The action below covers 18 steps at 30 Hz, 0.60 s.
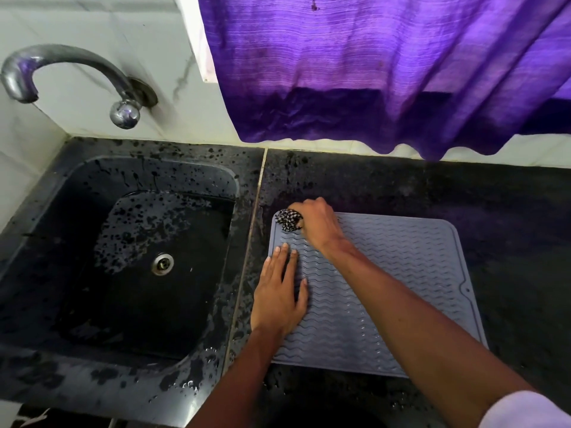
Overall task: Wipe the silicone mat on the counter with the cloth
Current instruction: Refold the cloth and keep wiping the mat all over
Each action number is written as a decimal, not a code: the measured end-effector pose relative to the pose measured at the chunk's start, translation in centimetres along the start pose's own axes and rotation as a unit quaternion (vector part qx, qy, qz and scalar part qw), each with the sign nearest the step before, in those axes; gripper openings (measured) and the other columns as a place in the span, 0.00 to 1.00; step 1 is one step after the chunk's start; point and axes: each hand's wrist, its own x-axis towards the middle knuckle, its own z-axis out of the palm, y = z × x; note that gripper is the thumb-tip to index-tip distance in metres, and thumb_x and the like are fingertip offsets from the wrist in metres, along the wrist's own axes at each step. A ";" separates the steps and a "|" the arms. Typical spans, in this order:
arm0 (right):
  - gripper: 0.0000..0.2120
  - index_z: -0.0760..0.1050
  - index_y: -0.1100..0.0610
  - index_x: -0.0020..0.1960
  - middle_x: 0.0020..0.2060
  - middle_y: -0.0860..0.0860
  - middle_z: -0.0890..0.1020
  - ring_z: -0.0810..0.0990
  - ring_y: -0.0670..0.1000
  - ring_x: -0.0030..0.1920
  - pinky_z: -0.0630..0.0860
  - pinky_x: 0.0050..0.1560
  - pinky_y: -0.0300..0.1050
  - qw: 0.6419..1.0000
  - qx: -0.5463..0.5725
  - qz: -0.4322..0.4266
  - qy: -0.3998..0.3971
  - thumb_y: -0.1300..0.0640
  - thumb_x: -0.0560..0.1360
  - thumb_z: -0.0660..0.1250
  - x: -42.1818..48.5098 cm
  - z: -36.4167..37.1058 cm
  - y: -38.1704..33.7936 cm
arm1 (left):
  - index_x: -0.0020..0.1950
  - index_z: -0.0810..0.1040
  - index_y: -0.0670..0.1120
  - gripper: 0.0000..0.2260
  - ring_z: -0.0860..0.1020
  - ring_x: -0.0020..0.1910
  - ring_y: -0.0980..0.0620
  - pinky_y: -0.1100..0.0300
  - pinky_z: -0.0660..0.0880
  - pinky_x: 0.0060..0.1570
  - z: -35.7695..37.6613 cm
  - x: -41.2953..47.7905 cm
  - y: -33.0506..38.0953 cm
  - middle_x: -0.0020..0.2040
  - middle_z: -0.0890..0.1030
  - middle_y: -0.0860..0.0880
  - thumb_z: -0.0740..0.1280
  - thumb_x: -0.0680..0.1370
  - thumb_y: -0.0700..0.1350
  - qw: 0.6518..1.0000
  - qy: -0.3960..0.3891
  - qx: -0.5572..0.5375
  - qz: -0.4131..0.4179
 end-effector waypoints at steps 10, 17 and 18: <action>0.25 0.77 0.44 0.63 0.48 0.52 0.83 0.75 0.56 0.50 0.76 0.50 0.51 1.000 -0.003 0.003 -0.006 0.68 0.72 0.67 -0.2 0.6 -1.0 | 0.79 0.64 0.40 0.28 0.59 0.80 0.48 0.52 0.52 0.79 0.0 0.0 0.1 0.80 0.62 0.43 0.57 0.82 0.53 1.000 0.017 -0.020 -0.002; 0.20 0.79 0.48 0.59 0.48 0.52 0.82 0.74 0.57 0.50 0.75 0.49 0.51 0.999 -0.030 0.020 0.011 0.66 0.71 0.69 -0.7 -0.9 1.0 | 0.78 0.65 0.41 0.27 0.60 0.79 0.48 0.50 0.55 0.78 0.3 0.0 0.0 0.79 0.63 0.43 0.58 0.82 0.54 0.999 0.022 -0.031 -0.004; 0.21 0.79 0.47 0.58 0.47 0.52 0.82 0.74 0.57 0.50 0.75 0.49 0.51 0.999 -0.034 0.030 0.018 0.67 0.71 0.69 -1.2 -0.8 1.9 | 0.78 0.65 0.41 0.27 0.60 0.79 0.48 0.50 0.55 0.78 0.3 0.0 0.0 0.79 0.63 0.44 0.58 0.82 0.54 0.999 0.025 -0.034 -0.004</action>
